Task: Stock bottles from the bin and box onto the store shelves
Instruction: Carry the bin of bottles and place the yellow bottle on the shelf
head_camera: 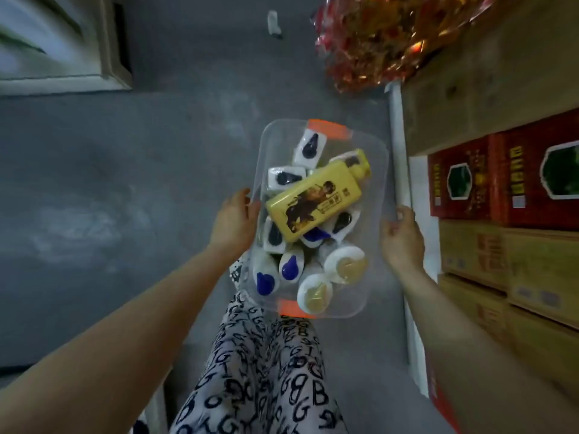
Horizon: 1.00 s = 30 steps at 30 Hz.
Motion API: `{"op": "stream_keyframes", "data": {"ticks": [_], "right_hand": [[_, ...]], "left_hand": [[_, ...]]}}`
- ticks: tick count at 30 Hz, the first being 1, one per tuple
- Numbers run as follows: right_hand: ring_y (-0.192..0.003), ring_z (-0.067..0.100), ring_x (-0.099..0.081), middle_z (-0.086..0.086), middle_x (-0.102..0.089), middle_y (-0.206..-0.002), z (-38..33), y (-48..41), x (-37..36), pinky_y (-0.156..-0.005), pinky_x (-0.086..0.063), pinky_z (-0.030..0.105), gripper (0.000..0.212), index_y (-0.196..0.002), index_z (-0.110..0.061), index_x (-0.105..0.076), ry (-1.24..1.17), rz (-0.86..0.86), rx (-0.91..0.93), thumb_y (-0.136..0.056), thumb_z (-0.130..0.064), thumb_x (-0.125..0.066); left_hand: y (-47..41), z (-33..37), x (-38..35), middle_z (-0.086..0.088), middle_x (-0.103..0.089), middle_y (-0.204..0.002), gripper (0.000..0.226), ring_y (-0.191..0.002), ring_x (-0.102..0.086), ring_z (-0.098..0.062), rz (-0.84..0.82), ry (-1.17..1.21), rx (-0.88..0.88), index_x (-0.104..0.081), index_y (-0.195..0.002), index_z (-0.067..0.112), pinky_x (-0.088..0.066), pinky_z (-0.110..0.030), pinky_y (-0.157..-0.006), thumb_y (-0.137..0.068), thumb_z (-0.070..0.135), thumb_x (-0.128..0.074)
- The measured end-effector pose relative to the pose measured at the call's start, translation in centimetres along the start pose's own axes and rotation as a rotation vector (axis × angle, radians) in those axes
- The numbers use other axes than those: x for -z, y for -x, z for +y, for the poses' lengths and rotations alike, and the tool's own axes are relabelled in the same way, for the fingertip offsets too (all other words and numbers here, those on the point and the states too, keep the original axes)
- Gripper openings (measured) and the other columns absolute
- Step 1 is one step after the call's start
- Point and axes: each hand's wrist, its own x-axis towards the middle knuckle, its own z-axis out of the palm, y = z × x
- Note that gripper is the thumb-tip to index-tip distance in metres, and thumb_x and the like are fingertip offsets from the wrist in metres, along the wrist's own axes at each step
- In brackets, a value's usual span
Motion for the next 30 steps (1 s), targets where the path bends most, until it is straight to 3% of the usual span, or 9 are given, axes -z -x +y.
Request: {"op": "stream_keyframes", "data": {"ticks": [2,4,6,10,16,21,23,27,30], "right_hand": [[-0.112,0.036,-0.056,0.015,-0.056,-0.134,0.6,-1.0,-0.9,-0.078,-0.039,0.034,0.043,-0.143,-0.013,-0.039,-0.02,-0.029,-0.022,-0.104,-0.03,-0.044],[-0.096,0.029,-0.054,0.013,-0.06,-0.125,1.3,-1.6,-1.8,-0.073,-0.033,0.03,0.037,-0.136,-0.014,-0.044,-0.018,-0.076,-0.024,-0.105,-0.034,-0.041],[-0.089,0.024,-0.051,0.01,-0.06,-0.113,1.8,-2.1,-2.9,-0.073,-0.035,0.031,0.036,-0.129,-0.014,-0.046,-0.036,-0.103,-0.029,-0.105,-0.039,-0.039],[-0.091,0.023,-0.053,0.001,-0.056,-0.1,2.3,-3.2,-5.0,-0.077,-0.038,0.031,0.036,-0.115,-0.012,-0.05,-0.138,-0.113,-0.081,-0.103,-0.046,-0.042],[-0.071,0.017,-0.044,-0.002,-0.046,-0.07,1.9,-4.1,-6.9,-0.059,-0.033,0.032,0.033,-0.078,-0.013,-0.048,-0.267,-0.001,-0.217,-0.097,-0.037,-0.059],[-0.07,0.019,-0.045,0.001,-0.047,-0.069,0.8,-2.8,-6.4,-0.062,-0.032,0.028,0.032,-0.075,-0.009,-0.049,-0.26,0.038,-0.202,-0.096,-0.031,-0.062],[-0.064,0.016,-0.042,-0.001,-0.045,-0.065,0.1,-2.3,-6.0,-0.057,-0.029,0.03,0.037,-0.069,-0.01,-0.045,-0.221,0.039,-0.174,-0.096,-0.03,-0.062],[-0.057,0.013,-0.036,-0.002,-0.038,-0.06,-2.0,-0.4,-5.1,-0.05,-0.029,0.024,0.048,-0.059,-0.017,-0.033,-0.129,0.002,-0.104,-0.095,-0.028,-0.062],[-0.06,0.017,-0.036,-0.001,-0.037,-0.06,-4.1,1.7,-4.2,-0.053,-0.029,0.03,0.048,-0.059,-0.017,-0.032,-0.112,-0.04,-0.048,-0.094,-0.028,-0.063]], "left_hand": [[-1.3,-0.7,-1.3,-0.015,-0.057,-0.128,0.045,-0.117,-0.055,-0.033,0.023,-0.021,0.014,-0.045,-0.14,0.008,-0.042,-0.038,-0.093,-0.104,0.034,-0.038],[-2.3,-1.5,-2.4,-0.012,-0.061,-0.113,0.039,-0.107,-0.058,-0.032,0.047,-0.032,0.014,-0.052,-0.129,0.009,-0.041,-0.035,-0.082,-0.105,0.036,-0.036],[-3.4,-2.2,-3.5,-0.006,-0.059,-0.094,0.033,-0.09,-0.059,-0.028,0.073,-0.006,0.009,-0.054,-0.11,0.012,-0.037,-0.032,-0.072,-0.105,0.038,-0.035],[-4.8,-3.0,-4.9,0.001,-0.052,-0.077,0.034,-0.069,-0.05,-0.016,0.103,0.1,0.049,-0.047,-0.099,0.012,-0.035,-0.032,-0.057,-0.104,0.044,-0.035],[-5.3,-3.4,-5.7,0.001,-0.054,-0.076,0.038,-0.069,-0.05,-0.016,0.15,0.184,0.036,-0.053,-0.095,0.007,-0.041,-0.034,-0.063,-0.102,0.043,-0.041],[-4.3,-3.6,-4.4,-0.002,-0.053,-0.076,0.036,-0.067,-0.047,-0.014,0.166,0.229,0.066,-0.053,-0.092,0.007,-0.039,-0.029,-0.06,-0.102,0.041,-0.045],[-3.5,-3.9,-3.7,0.001,-0.05,-0.071,0.034,-0.062,-0.043,-0.011,0.19,0.249,0.094,-0.051,-0.088,0.01,-0.036,-0.024,-0.055,-0.102,0.04,-0.045],[-0.1,-4.4,-1.5,0.002,-0.044,-0.066,0.034,-0.058,-0.037,-0.011,0.254,0.284,0.143,-0.044,-0.077,0.015,-0.032,-0.026,-0.052,-0.103,0.037,-0.044],[2.7,-5.0,0.9,0.002,-0.043,-0.065,0.036,-0.059,-0.038,-0.013,0.313,0.333,0.179,-0.042,-0.074,0.016,-0.032,-0.03,-0.055,-0.103,0.036,-0.043]]}}
